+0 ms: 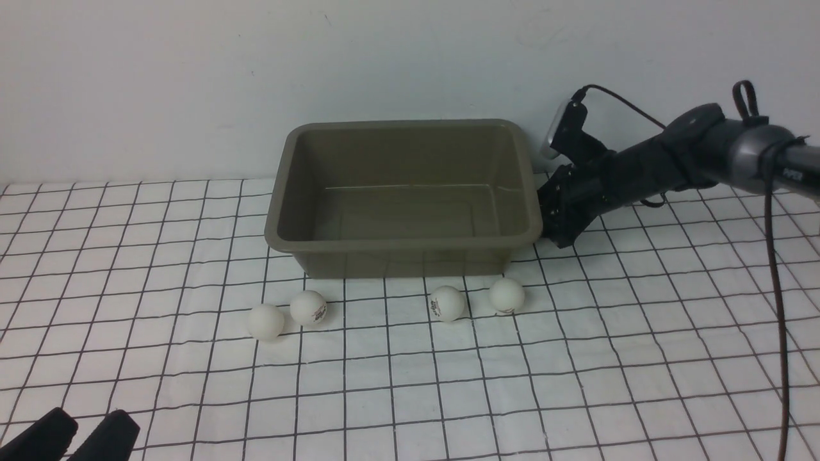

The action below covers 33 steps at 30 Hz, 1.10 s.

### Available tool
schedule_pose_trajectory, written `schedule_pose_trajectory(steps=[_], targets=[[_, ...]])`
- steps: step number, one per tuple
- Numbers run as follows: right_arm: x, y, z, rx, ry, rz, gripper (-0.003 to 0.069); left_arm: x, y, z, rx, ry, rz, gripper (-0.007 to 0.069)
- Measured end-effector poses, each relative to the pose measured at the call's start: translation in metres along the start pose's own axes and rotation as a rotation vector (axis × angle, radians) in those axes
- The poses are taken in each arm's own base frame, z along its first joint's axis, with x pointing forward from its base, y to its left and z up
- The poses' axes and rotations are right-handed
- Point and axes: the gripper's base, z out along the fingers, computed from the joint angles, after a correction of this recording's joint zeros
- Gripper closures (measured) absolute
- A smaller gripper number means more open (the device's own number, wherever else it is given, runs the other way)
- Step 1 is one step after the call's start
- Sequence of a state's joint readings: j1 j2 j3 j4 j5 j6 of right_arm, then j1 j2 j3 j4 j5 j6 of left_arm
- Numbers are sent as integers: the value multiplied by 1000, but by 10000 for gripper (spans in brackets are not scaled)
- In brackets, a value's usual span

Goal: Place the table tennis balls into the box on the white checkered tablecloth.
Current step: 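Reach for and grasp a ping pong ball on the table, then release the ping pong ball into the bin and lift the gripper away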

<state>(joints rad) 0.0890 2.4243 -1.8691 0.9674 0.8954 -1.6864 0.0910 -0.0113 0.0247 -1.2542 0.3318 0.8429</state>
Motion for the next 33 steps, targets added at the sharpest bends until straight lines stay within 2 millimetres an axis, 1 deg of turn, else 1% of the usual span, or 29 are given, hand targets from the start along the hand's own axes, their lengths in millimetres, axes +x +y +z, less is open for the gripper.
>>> schedule_pose_trajectory(steps=[3,4,5,6,8,9,11,12,14,16,18,19,22,23,24,25,26,27,29,30,33], targets=[[-2,-12,-20,56,-7,41,297,0,0,0,-1,-1,1,155],[-3,-17,-32,79,-8,47,297,0,0,0,-2,-2,2,155],[-3,-23,-45,107,-7,48,297,0,0,0,-2,-2,2,155],[-2,-33,-68,148,-1,58,297,0,0,0,-2,-2,2,155],[0,-41,-98,177,-4,87,297,0,0,0,-2,-2,2,155],[1,-43,-109,173,-11,102,297,0,0,0,-2,-2,2,155],[-7,-39,-130,110,-68,126,297,0,0,0,-2,-2,2,155],[-16,-33,-133,57,-120,134,297,0,0,0,-2,-2,2,155],[-36,-23,-129,-16,-195,136,297,0,0,0,-2,-2,2,155],[-60,-8,-113,-76,-229,131,297,0,0,0,-2,-2,2,155],[-83,18,-89,-158,-196,99,297,0,0,0,-2,-2,1,155],[-92,29,-78,-182,-168,74,297,0,0,0,-2,-2,1,155],[-107,48,-60,-190,-116,38,297,0,0,0,-2,-2,1,155],[-111,52,-56,-188,-108,47,297,0,0,0,-2,-2,1,155],[-111,52,-55,-180,-104,65,282,0,0,0,-2,-2,1,155],[-111,50,-55,-164,-100,99,248,0,0,0,-2,-2,1,155],[-110,46,-56,-136,-99,140,185,0,0,0,-1,-2,-1,155],[-108,43,-57,-118,-100,174,139,0,0,0,2,0,-2,155],[-103,33,-66,-86,-101,230,69,0,-1,0,6,2,-5,155],[-98,26,-77,-70,-96,250,53,0,-1,0,8,4,-6,155],[-91,13,-110,-36,-101,269,58,1,-1,0,14,8,-7,155]])
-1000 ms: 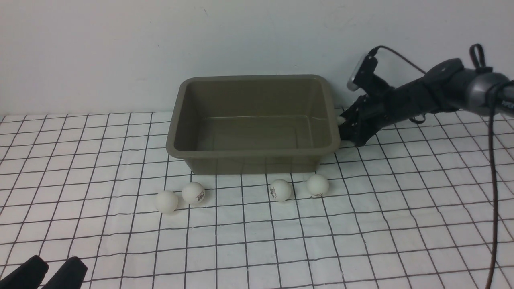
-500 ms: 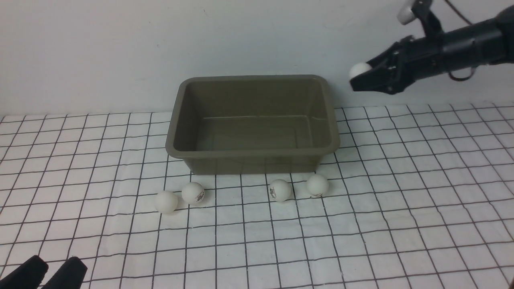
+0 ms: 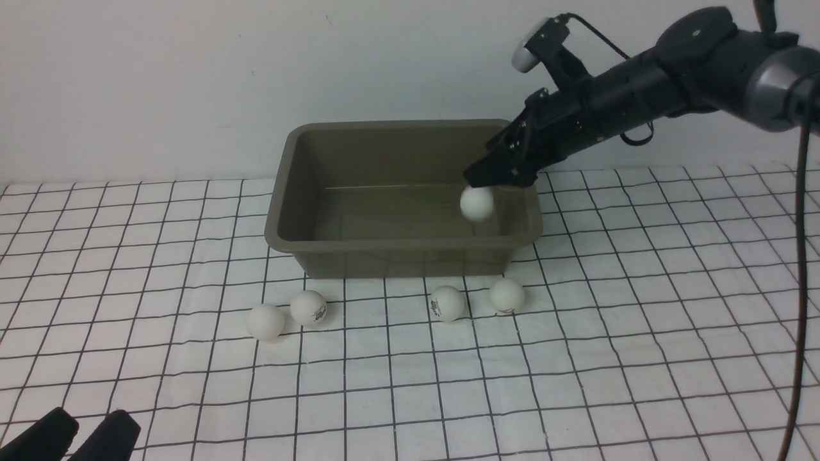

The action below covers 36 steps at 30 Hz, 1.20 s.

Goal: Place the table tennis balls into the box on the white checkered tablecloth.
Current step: 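Release the ping pong ball into the bin and lift the gripper away, then reach for and grasp a ping pong ball on the table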

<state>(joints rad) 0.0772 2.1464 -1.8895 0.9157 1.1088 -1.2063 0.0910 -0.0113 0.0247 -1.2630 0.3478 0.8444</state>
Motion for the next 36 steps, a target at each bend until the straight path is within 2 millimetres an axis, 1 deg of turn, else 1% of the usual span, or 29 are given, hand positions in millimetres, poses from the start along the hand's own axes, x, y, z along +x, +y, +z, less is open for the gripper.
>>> schedule_pose_trajectory(steps=[2,3,5,10,12,14,15,18,23,25,27,28,29,30,31,32,33,34,36], targets=[[0,-4,-18,7,-4,11,74,0,0,0,4,3,0,155],[0,-9,-37,21,-12,17,91,0,-1,0,6,5,-1,155],[-1,-14,-65,50,-27,26,118,1,-1,0,8,6,-2,155],[-2,-21,-121,152,-66,43,175,1,-1,0,9,7,-1,155],[-4,-20,-139,191,-71,50,189,1,-1,0,9,7,-1,155],[-6,-15,-153,222,-65,51,195,1,-1,0,9,7,0,155],[-8,-11,-158,232,-63,49,197,1,-1,0,9,7,0,155],[-11,-2,-165,238,-50,54,199,1,-1,0,9,7,4,155],[-8,16,-172,235,-26,102,199,0,-1,0,11,5,21,155],[3,29,-172,222,2,159,200,0,-1,0,12,4,29,155],[21,41,-163,181,39,212,200,0,-1,0,12,4,31,155],[26,46,-160,168,51,223,200,0,-1,0,12,4,31,155],[43,58,-147,122,94,249,200,0,-1,0,12,4,31,155],[45,60,-145,116,100,255,200,0,-1,0,12,4,31,155],[67,77,-123,64,141,271,202,0,-1,0,12,4,31,155],[67,77,-123,62,139,266,202,0,-1,0,12,4,31,155],[77,87,-109,49,146,264,201,0,-1,0,12,4,31,155],[90,101,-84,54,144,257,201,0,-1,0,12,4,32,155],[97,112,-66,74,133,245,201,0,-1,0,12,4,32,155]])
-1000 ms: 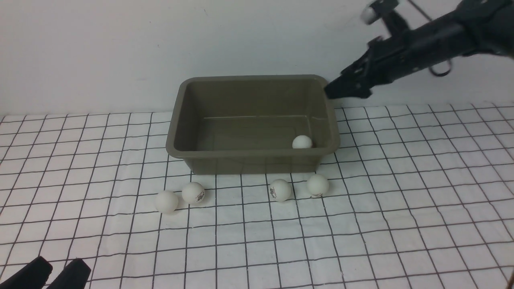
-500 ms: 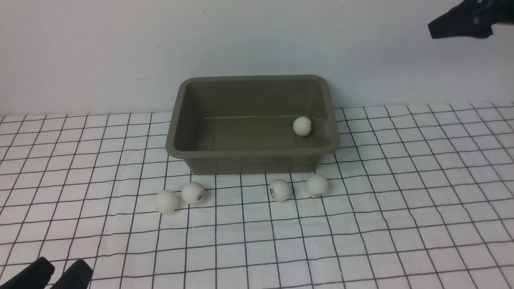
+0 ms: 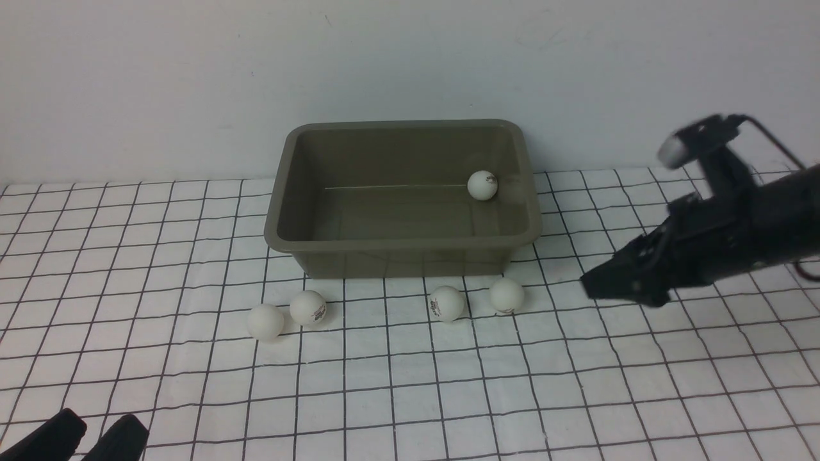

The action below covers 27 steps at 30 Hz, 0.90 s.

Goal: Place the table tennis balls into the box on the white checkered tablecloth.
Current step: 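Reach for and grasp a ping pong ball on the table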

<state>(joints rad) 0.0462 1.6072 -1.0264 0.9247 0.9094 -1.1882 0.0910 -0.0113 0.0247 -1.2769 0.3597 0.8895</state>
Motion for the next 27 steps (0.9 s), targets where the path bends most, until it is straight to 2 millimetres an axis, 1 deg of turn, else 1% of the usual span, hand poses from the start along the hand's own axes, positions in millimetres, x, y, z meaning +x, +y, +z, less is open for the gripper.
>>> schedule_pose_trajectory(steps=[1,2,3,6,9,10,12,16,18,19,20,27], targets=[[5,11,16,19,-7,-18,201,0,0,0,0,0,0,155],[5,16,28,71,-26,-39,201,0,0,0,0,0,1,155],[5,17,30,78,-31,-40,201,0,0,0,0,0,1,155],[0,28,53,170,-63,-71,195,0,0,0,1,1,2,155],[-3,34,79,212,-73,-41,181,0,0,0,2,1,3,155],[-2,35,90,211,-63,-15,179,0,0,0,2,2,3,155],[1,32,105,219,-53,31,179,0,0,0,2,2,3,155],[4,27,118,231,-42,67,179,0,0,0,2,2,3,155],[5,22,128,232,-30,84,177,0,0,0,2,2,4,155],[5,22,128,232,-32,84,177,0,0,0,2,2,4,155],[5,20,134,225,-26,93,177,0,0,0,2,2,4,155],[6,17,143,215,-33,122,177,0,0,0,2,2,5,155]])
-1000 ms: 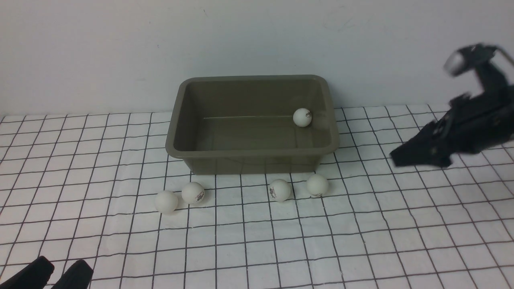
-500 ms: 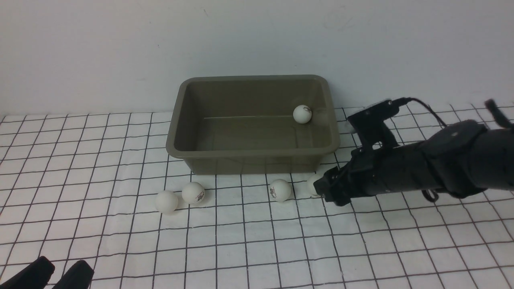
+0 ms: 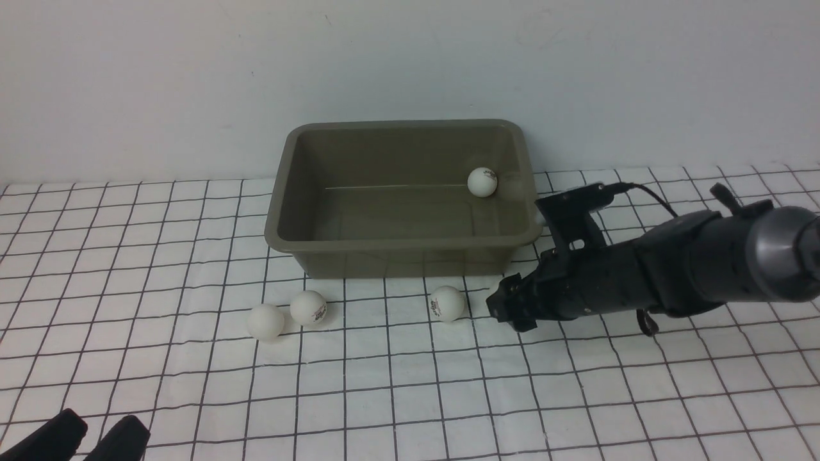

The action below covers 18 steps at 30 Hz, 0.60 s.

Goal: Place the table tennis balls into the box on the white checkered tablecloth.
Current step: 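Reach for and grasp a ping pong ball on the table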

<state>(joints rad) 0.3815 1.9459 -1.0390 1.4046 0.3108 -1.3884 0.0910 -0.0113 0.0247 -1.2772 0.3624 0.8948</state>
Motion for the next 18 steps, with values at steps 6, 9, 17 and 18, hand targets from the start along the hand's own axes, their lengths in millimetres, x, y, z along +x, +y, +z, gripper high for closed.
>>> schedule_pose_trajectory(steps=[6,9,17,18], targets=[[6,-2,11,-6,2,-1,178,0,0,0,0,0,0,155],[4,-2,11,-5,-17,17,245,0,0,0,0,0,0,155],[-2,-7,1,76,-42,-33,308,0,0,0,1,0,0,155],[-3,-9,-4,104,-47,-41,308,0,0,0,0,0,-1,155]])
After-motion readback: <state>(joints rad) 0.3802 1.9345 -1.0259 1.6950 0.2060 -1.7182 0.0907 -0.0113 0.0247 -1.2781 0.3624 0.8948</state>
